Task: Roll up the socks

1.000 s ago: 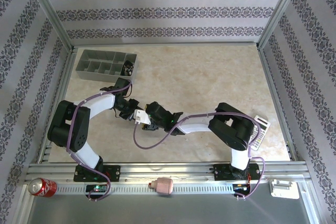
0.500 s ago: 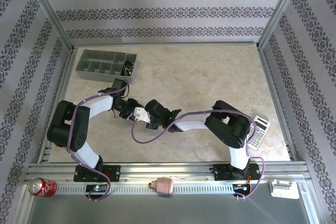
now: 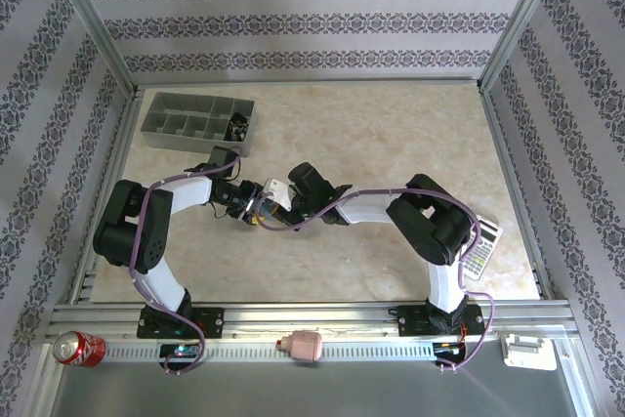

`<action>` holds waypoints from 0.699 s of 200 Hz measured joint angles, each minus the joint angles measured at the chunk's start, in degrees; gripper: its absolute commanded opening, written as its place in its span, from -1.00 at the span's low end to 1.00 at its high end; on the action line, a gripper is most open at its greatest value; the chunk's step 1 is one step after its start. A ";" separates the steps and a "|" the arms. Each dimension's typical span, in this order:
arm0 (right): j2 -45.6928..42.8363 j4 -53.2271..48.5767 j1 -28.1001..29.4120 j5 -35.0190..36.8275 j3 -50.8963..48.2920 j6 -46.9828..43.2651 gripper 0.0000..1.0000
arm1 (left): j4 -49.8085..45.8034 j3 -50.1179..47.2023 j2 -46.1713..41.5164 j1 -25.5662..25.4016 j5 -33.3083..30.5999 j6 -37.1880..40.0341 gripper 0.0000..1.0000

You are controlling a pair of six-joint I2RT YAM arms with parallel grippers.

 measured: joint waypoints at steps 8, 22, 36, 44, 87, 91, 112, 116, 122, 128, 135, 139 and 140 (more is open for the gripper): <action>0.44 -0.28 -0.79 -2.32 0.42 0.94 -1.00 | -0.02 0.20 0.09 0.00 0.00 0.74 0.08; 1.44 -1.05 -2.45 -6.75 1.42 2.78 -1.00 | -0.04 0.61 0.42 0.00 -0.02 2.29 0.09; 2.51 -1.77 -3.98 -10.99 2.47 4.76 -1.00 | -0.02 1.09 0.94 0.00 0.22 3.56 0.09; 3.17 -2.19 -4.79 -13.62 3.06 5.97 -1.00 | 0.02 1.14 1.05 0.04 0.44 4.09 0.09; 6.45 -3.98 -7.89 -24.28 5.64 12.74 -1.00 | 2.56 0.20 1.05 0.04 1.53 5.75 0.11; 6.75 -4.20 -8.17 -25.09 5.90 13.25 -1.00 | 2.95 -0.07 1.03 0.04 1.75 5.75 0.11; 8.55 -4.94 -9.20 -29.38 7.26 16.33 -1.00 | 5.40 -1.57 0.68 0.66 3.23 5.70 0.12; 8.79 -4.96 -9.33 -29.99 7.43 16.87 -1.00 | 5.84 -1.81 0.63 0.74 3.52 5.70 0.12; 9.25 -5.05 -9.64 -31.06 7.69 17.70 -1.00 | 6.47 -2.12 0.57 0.81 3.85 5.70 0.12; 9.60 -5.11 -9.86 -31.91 7.89 18.49 -1.00 | 6.91 -2.40 0.46 0.87 4.09 5.70 0.12; 10.03 -5.18 -10.10 -32.94 8.15 19.52 -1.00 | 7.34 -2.67 0.37 0.98 4.31 5.70 0.13; 10.27 -5.22 -10.27 -33.55 8.33 20.17 -1.00 | 7.58 -2.78 0.37 1.07 4.50 5.73 0.13; 10.32 -5.25 -10.32 -33.64 8.35 20.28 -1.00 | 7.67 -2.84 0.37 1.07 4.57 5.70 0.13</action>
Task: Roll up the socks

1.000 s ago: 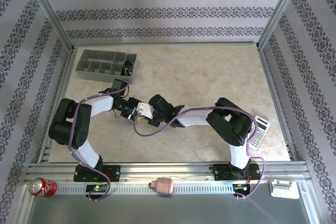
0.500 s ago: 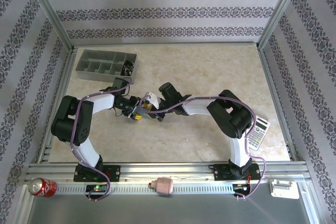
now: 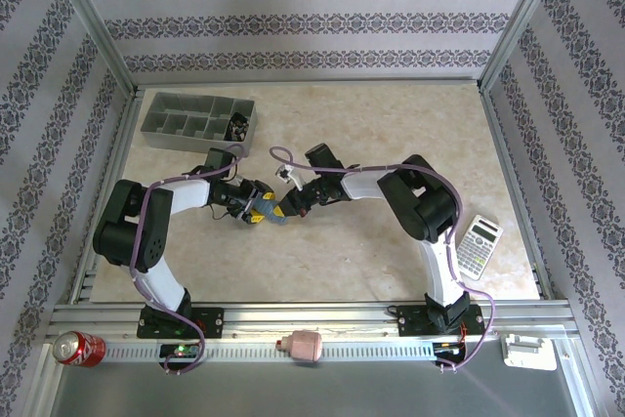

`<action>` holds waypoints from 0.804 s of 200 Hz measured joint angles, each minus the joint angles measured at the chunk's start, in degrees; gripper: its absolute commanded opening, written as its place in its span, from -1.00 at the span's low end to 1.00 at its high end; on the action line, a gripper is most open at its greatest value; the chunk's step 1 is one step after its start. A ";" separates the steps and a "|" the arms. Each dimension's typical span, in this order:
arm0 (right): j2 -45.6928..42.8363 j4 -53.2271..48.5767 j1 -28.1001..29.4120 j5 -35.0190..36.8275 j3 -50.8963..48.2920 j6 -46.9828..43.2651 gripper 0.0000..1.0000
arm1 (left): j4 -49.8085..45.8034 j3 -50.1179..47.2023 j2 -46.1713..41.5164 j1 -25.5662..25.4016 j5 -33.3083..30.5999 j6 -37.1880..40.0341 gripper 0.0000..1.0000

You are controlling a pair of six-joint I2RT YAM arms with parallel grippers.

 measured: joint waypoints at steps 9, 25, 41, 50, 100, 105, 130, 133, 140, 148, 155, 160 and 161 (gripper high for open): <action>0.57 -0.39 -0.28 -1.14 0.52 1.22 -1.00 | 0.35 -0.17 0.00 0.09 0.35 0.00 0.13; 1.66 -1.36 -0.76 -3.08 1.66 3.23 -1.00 | 1.03 -0.52 -0.11 0.11 0.70 0.00 0.13; 2.56 -1.86 -1.25 -4.79 2.45 5.14 -1.00 | 1.92 -0.96 -0.28 0.15 1.03 0.02 0.14; 2.97 -1.84 -1.51 -5.64 2.64 6.32 -1.00 | 2.32 -1.09 -0.31 0.15 1.25 0.04 0.15; 4.26 -0.94 -2.82 -9.27 2.73 12.07 -1.00 | 3.87 -1.27 -0.11 -0.04 2.25 1.49 0.15; 4.35 -0.87 -2.89 -9.53 2.73 12.44 -1.00 | 3.91 -1.27 -0.04 -0.07 2.36 1.57 0.15; 4.98 -0.04 -3.23 -11.02 2.75 14.49 -1.00 | 3.91 -1.27 0.11 -0.09 2.80 2.67 0.15; 5.01 0.09 -3.28 -11.10 2.75 14.78 -1.00 | 3.91 -1.27 0.11 -0.09 2.84 2.82 0.15; 5.11 0.37 -3.37 -11.41 2.75 15.30 -1.00 | 3.91 -1.27 0.20 -0.15 2.91 3.04 0.15; 5.25 0.57 -3.43 -11.74 2.75 15.78 -1.00 | 3.93 -1.25 0.28 -0.22 2.95 3.21 0.17; 5.31 0.76 -3.45 -11.93 2.75 16.22 -1.00 | 3.93 -1.20 0.33 -0.28 2.93 3.28 0.19; 5.33 0.83 -3.45 -11.98 2.75 16.46 -1.00 | 3.93 -1.16 0.35 -0.28 2.95 3.30 0.21; 5.33 0.87 -3.45 -11.98 2.75 16.55 -1.00 | 3.93 -1.14 0.35 -0.28 2.93 3.32 0.22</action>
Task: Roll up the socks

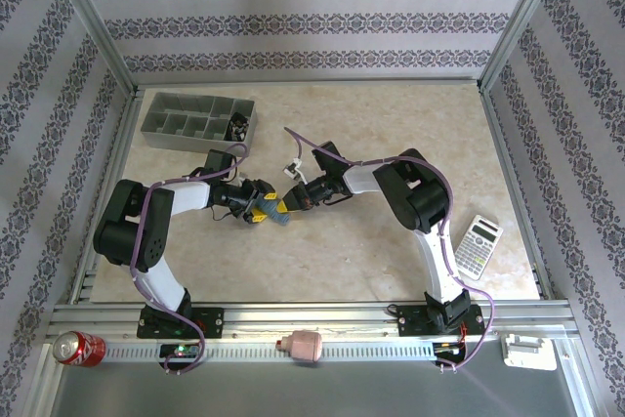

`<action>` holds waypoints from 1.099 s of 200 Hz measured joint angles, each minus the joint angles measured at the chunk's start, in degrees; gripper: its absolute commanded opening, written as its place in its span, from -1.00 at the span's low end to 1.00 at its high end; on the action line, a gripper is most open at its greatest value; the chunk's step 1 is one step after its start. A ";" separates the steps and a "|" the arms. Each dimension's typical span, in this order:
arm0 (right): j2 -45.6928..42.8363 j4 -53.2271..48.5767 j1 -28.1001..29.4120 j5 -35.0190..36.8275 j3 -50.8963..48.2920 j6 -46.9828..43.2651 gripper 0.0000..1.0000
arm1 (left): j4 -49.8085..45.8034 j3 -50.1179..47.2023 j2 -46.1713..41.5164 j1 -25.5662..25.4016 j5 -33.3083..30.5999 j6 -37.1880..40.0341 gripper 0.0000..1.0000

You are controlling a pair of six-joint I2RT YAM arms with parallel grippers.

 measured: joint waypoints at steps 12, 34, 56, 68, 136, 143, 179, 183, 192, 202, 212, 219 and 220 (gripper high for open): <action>0.00 0.13 -0.02 0.02 -0.02 0.20 -1.00 | 0.00 0.26 0.20 0.00 0.22 0.07 0.25; -0.13 -0.11 -0.02 0.46 -0.11 -0.44 -1.00 | -0.55 0.81 0.39 -0.04 0.17 0.04 0.27; -1.68 -0.52 0.09 2.82 -1.22 -2.19 -1.00 | -2.54 2.10 1.01 -0.17 -0.28 -0.17 0.25; -2.91 -0.52 0.17 4.66 -2.27 -2.99 -1.00 | -3.78 2.86 1.29 -0.44 -0.83 -0.26 0.24; -6.43 -1.46 2.08 11.61 -3.98 -6.73 -1.00 | -12.59 8.20 3.28 -2.69 -5.49 1.42 0.17; -6.43 -1.11 2.10 11.67 -4.15 -6.71 -1.00 | -12.70 8.22 3.32 -2.78 -5.66 1.42 0.14; -6.45 1.40 2.38 11.61 -5.11 -5.01 -1.00 | -12.76 7.91 3.52 -2.78 -5.70 1.29 -0.19; -6.49 1.77 2.38 11.54 -5.35 -4.81 -1.00 | -12.72 7.82 3.52 -2.78 -5.70 1.31 -0.27; -6.51 3.02 2.38 11.26 -5.99 -3.82 -1.00 | -12.24 7.56 3.52 -2.78 -5.62 1.03 -0.54; -6.56 3.61 2.29 11.04 -6.38 -3.04 -1.00 | -10.91 7.26 3.52 -2.78 -5.25 1.14 -0.79; -6.91 3.69 2.01 11.34 -6.64 -2.75 -1.00 | -9.62 6.97 3.34 -2.78 -5.01 0.94 -1.00; -7.30 3.69 1.86 11.82 -6.93 -2.75 -0.86 | -8.79 6.73 3.04 -2.80 -4.98 0.92 -1.00; -7.37 3.69 1.86 11.96 -6.97 -2.75 -0.82 | -8.70 6.71 3.04 -2.80 -4.96 0.92 -1.00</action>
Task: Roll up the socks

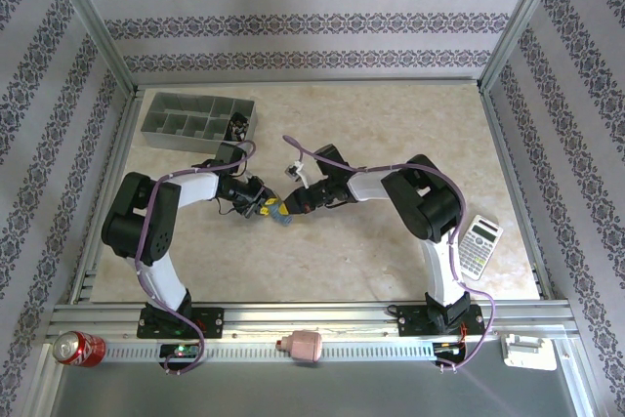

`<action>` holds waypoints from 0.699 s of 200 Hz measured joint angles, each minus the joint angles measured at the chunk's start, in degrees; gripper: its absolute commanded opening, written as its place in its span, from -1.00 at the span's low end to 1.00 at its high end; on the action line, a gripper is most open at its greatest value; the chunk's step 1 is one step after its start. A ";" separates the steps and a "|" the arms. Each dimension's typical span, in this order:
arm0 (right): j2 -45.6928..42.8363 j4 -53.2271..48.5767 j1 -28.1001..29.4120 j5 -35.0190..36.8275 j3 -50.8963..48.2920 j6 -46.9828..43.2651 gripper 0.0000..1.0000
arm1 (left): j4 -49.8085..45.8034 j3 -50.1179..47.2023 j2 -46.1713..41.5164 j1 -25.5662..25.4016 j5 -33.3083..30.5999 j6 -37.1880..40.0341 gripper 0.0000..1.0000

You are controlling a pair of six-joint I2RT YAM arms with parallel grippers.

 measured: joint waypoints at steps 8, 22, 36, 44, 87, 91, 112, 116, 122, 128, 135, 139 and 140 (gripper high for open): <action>-0.59 0.00 0.00 1.01 -0.48 -0.09 -0.55 | 0.76 -0.35 -0.33 -0.02 -0.02 0.00 -1.00; -1.77 0.09 0.17 3.02 -1.51 -0.52 -0.21 | 1.73 -1.11 -1.03 -0.66 -0.46 -0.52 -1.00; -3.65 -0.04 0.50 4.68 -2.91 -0.83 -0.05 | 2.05 -1.73 -1.99 -1.42 -1.16 -1.09 -1.00; -5.35 -0.13 0.79 5.81 -3.78 -1.01 0.00 | 2.01 -2.10 -2.93 -1.75 -1.46 -1.51 -1.00; -17.73 -0.37 1.18 12.52 -6.34 -3.85 0.14 | 1.16 -1.90 -10.14 -1.51 -3.93 -2.95 -1.00; -18.73 -0.33 1.18 13.27 -6.40 -4.24 0.15 | 0.81 -1.66 -10.67 -1.42 -3.98 -2.99 -1.00; -25.51 -0.31 1.36 20.68 -8.33 -6.67 0.15 | -2.64 1.44 -12.92 0.00 -5.35 -2.93 -1.00; -27.08 -0.42 1.55 22.99 -9.01 -7.52 0.15 | -3.78 2.51 -13.31 0.59 -5.88 -2.71 -1.00; -29.16 -0.72 1.90 26.23 -9.79 -8.72 0.19 | -5.38 4.09 -13.75 1.40 -6.60 -2.27 -1.00; -31.08 -1.25 2.45 29.66 -10.45 -10.03 0.19 | -7.08 5.95 -14.10 2.29 -7.50 -1.55 -1.00; -33.35 -1.77 3.56 34.62 -10.99 -12.00 0.22 | -9.25 8.52 -14.34 3.58 -8.70 -0.61 -1.00; -34.29 -1.88 4.24 36.92 -11.15 -12.87 0.23 | -10.34 10.14 -14.40 4.33 -9.40 0.00 -1.00; -34.67 -1.90 4.48 37.68 -11.21 -13.29 0.24 | -10.45 10.38 -14.43 4.46 -9.53 0.09 -1.00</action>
